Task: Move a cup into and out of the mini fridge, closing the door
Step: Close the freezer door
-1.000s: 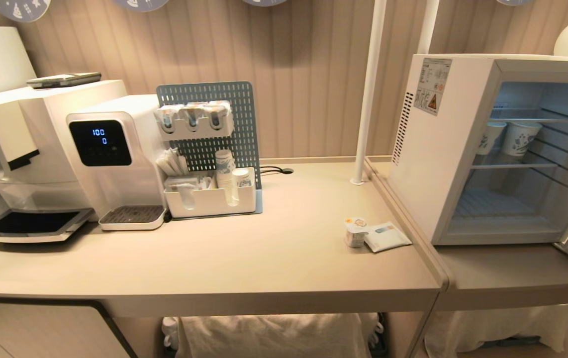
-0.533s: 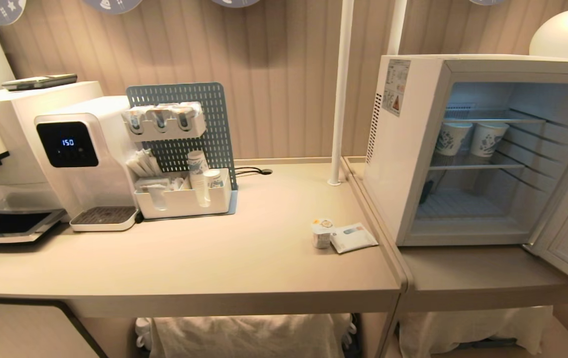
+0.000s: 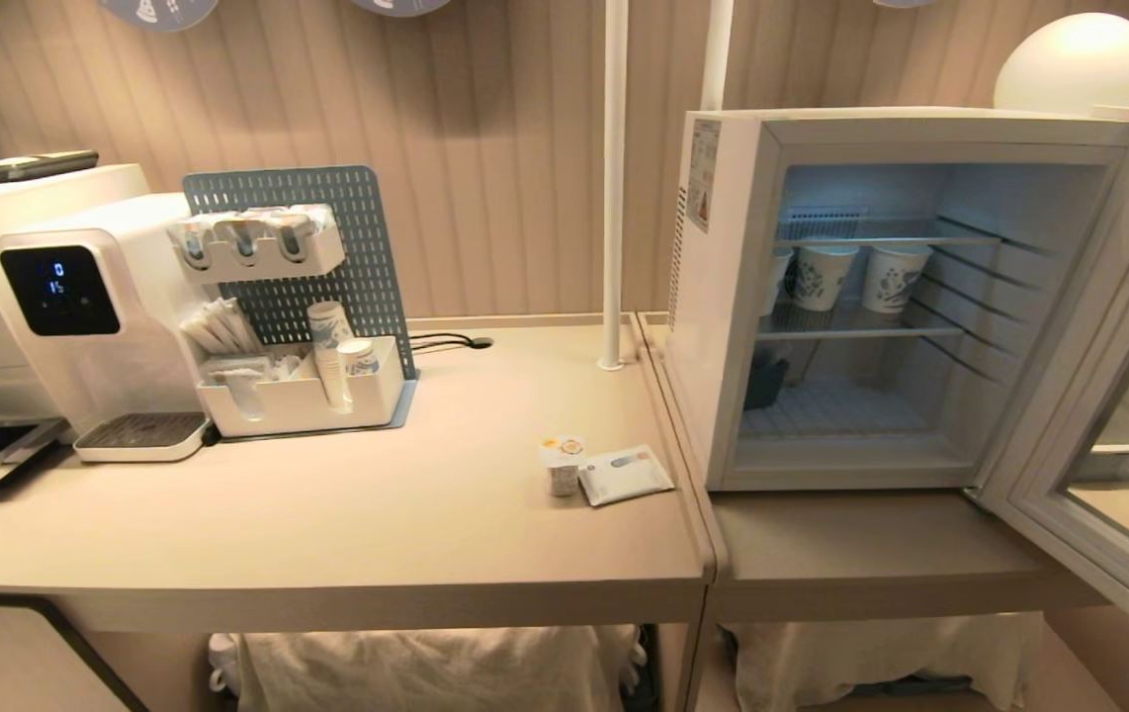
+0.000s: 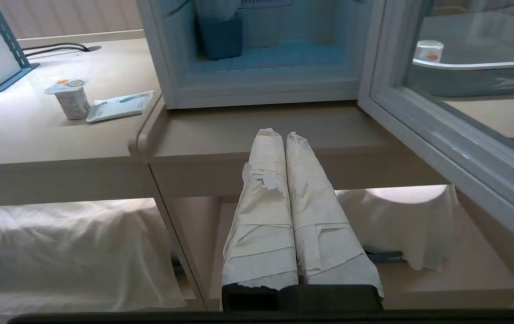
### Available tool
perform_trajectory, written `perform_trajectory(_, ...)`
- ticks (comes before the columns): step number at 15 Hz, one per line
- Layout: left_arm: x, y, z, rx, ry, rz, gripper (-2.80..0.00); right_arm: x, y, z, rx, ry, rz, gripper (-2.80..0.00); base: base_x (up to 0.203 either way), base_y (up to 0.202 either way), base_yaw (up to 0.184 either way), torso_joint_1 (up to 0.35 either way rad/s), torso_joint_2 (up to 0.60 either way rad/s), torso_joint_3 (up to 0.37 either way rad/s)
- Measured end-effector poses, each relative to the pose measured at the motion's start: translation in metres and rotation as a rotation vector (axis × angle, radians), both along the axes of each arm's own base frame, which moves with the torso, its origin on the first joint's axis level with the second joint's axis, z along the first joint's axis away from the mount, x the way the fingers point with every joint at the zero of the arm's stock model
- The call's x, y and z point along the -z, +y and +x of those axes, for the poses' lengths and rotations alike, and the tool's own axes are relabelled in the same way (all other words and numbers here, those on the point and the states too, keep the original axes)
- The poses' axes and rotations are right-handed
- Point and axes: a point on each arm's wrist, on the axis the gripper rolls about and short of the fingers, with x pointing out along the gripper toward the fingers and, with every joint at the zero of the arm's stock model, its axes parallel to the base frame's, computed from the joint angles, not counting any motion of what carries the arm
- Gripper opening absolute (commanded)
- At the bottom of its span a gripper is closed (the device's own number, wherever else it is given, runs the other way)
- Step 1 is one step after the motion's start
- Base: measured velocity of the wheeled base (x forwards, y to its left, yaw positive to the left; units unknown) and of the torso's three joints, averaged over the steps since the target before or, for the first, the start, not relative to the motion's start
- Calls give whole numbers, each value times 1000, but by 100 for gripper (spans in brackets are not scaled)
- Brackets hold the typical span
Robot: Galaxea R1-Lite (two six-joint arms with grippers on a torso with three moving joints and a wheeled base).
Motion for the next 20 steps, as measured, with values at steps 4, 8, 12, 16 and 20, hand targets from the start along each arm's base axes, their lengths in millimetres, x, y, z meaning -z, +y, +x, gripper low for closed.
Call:
perform_trajectory(4,0,0,0,0,0,0,-280,0,0,0,0,0,0,-280,-2,-196,1,3,5,1)
perform_trajectory(8,0,0,0,0,0,-1,-280,0,0,0,0,0,-1,-280,-104,-126,5,8,2,3)
perform_trajectory(12,0,0,0,1,0,0,-280,0,0,0,0,-1,-1,-280,-120,-9,1,4,1,0)
perform_trajectory(16,0,0,0,0,1,0,-280,0,0,0,0,-1,-1,-280,-2,-36,-12,5,3,1)
perform_trajectory(20,0,0,0,0,-1,0,-280,0,0,0,0,0,-1,-280,-1,-177,2,4,4,1)
